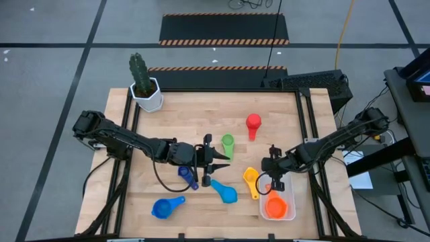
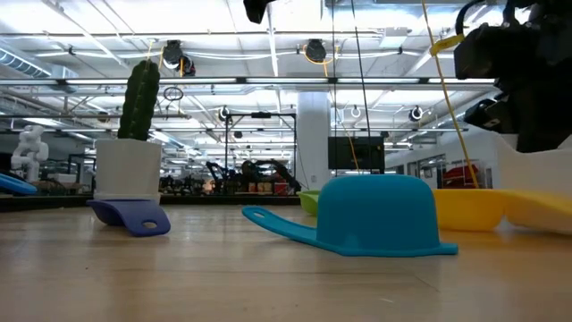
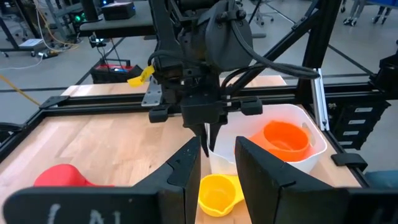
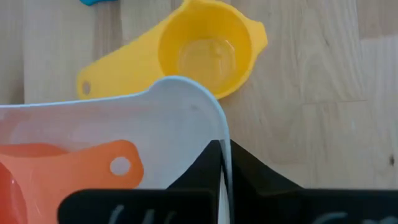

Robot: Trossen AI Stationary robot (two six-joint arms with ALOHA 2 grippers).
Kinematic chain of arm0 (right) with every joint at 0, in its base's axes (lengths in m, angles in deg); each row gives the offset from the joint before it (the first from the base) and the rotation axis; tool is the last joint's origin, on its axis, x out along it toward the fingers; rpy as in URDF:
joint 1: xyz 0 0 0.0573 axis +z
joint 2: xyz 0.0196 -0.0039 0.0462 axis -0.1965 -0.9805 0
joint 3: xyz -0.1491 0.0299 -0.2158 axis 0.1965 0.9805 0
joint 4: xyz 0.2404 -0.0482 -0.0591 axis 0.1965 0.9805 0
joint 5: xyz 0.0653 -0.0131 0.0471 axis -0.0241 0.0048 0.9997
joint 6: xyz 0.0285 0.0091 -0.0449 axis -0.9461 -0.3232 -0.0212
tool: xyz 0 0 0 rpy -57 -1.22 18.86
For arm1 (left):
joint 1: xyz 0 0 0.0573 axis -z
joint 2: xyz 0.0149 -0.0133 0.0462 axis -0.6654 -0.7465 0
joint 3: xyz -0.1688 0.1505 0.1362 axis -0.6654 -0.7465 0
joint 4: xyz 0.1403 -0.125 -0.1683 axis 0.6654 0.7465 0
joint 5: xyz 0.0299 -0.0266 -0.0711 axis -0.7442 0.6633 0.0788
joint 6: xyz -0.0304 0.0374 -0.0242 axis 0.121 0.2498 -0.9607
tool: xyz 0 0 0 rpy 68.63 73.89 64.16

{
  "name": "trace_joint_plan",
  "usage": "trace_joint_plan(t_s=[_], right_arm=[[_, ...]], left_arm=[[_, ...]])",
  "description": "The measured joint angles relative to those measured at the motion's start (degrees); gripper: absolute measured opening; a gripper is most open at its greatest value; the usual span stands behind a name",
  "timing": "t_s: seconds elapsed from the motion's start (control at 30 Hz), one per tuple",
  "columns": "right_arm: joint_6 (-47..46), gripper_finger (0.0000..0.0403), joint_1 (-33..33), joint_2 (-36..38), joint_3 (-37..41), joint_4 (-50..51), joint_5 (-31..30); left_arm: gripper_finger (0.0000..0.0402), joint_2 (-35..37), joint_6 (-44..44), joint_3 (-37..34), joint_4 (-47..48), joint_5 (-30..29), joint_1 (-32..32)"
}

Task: Nest measuring cups in basket
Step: Adjust the white bin, then stack the blue measuring cup on top of the orange measuring cup into the white bin

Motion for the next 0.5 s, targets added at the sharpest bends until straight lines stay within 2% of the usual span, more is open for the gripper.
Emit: trace_joint_plan(t_s=[0.17, 0.5], right_arm=[[0.2, 0.0033, 0.0, 0.0, 0.0, 0.0, -0.2], [-1.8, 0.0157, 0.0, 1.8, -0.6, 0.4, -1.6]], left_arm=[[0.0104, 0.0, 0.0, 0.0, 0.0, 0.0, 0.0], [0.0104, 0.0, 0.0, 0.0, 0.0, 0.0, 0.0]])
